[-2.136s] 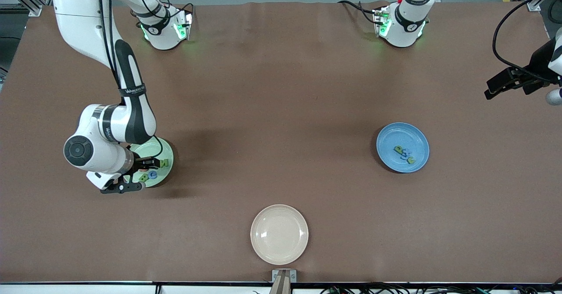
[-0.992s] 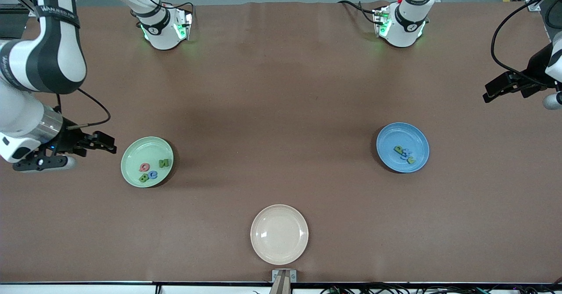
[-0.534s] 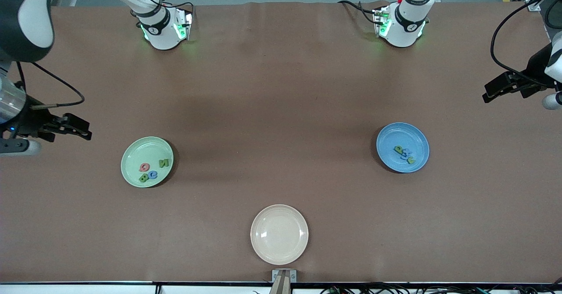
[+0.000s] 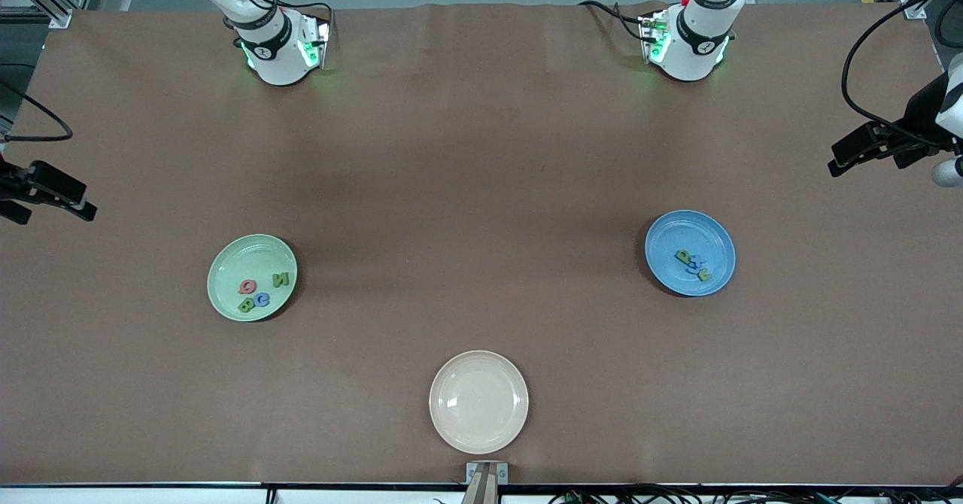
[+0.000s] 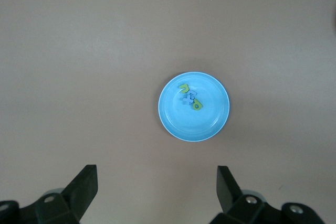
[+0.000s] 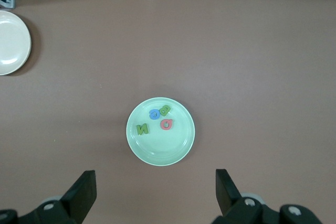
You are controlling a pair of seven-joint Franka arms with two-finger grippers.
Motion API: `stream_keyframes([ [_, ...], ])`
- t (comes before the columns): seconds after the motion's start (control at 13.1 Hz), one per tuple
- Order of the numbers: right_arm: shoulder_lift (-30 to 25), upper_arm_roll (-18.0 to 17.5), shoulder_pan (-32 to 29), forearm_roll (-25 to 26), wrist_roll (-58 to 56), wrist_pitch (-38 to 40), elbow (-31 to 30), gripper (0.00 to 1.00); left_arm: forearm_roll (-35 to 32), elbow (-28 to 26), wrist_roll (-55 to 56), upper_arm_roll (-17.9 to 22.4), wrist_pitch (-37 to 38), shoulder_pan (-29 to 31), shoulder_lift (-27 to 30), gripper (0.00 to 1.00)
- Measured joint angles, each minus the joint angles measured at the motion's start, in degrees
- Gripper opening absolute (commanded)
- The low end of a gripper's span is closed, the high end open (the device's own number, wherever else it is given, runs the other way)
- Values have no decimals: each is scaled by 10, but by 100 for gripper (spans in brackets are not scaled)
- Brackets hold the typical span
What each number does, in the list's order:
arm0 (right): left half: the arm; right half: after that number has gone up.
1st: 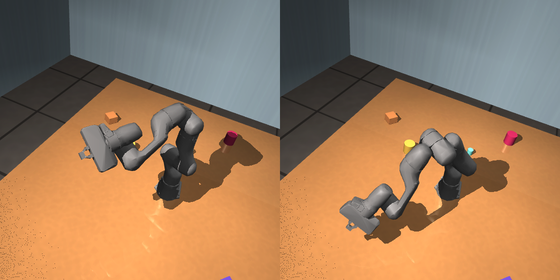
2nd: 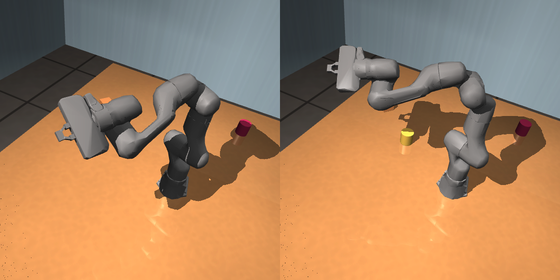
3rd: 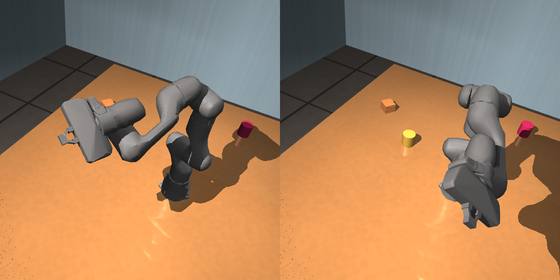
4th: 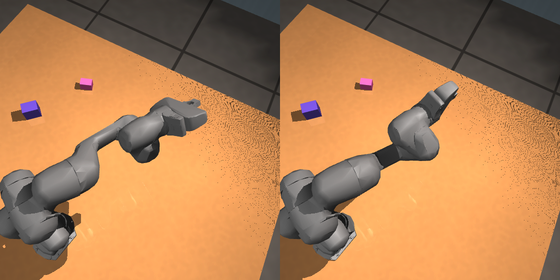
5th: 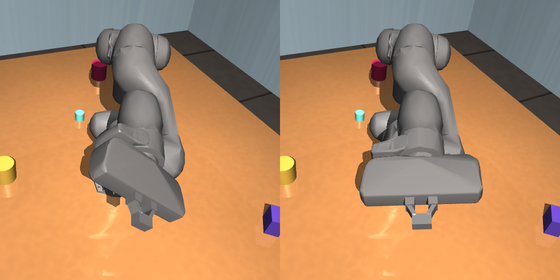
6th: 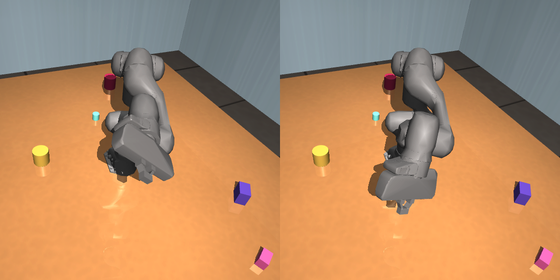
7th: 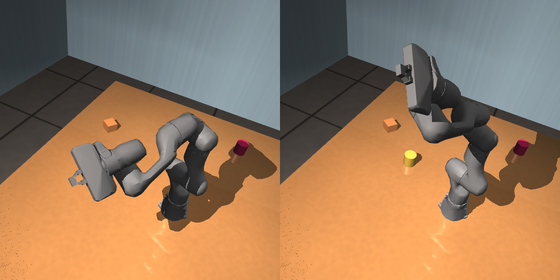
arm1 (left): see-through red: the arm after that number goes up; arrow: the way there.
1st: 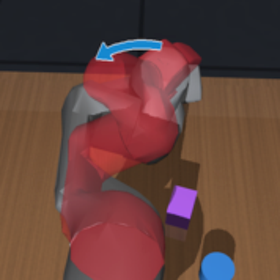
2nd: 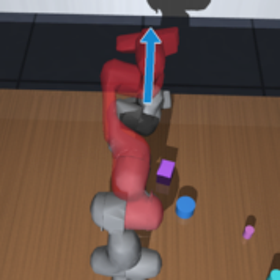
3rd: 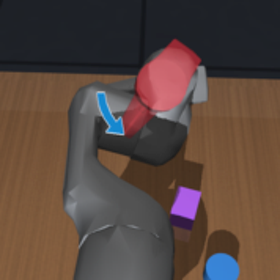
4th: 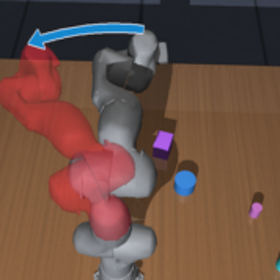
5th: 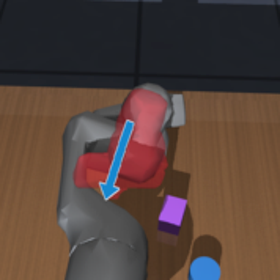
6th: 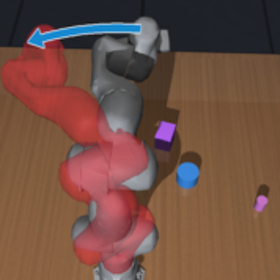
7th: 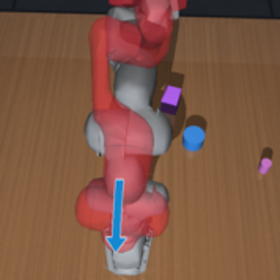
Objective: Sort upper and lower case letters into plates
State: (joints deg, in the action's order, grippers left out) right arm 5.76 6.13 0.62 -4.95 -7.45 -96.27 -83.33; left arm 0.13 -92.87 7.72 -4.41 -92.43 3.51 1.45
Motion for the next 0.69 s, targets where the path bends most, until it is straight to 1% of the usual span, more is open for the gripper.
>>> stream_keyframes([
  [0.15,-2,-5,0,20,-5,28,25,100,0,0,0,0,0,0,0,100],
  [0.31,-4,-9,0,24,-5,71,44,100,0,0,0,0,0,0,0,100],
  [0.46,-13,-11,0,24,-5,92,48,100,0,0,-11,-1,0,-1,0,100],
  [0.69,-39,-10,0,26,-5,100,36,100,0,4,-47,-1,4,-2,0,100],
])
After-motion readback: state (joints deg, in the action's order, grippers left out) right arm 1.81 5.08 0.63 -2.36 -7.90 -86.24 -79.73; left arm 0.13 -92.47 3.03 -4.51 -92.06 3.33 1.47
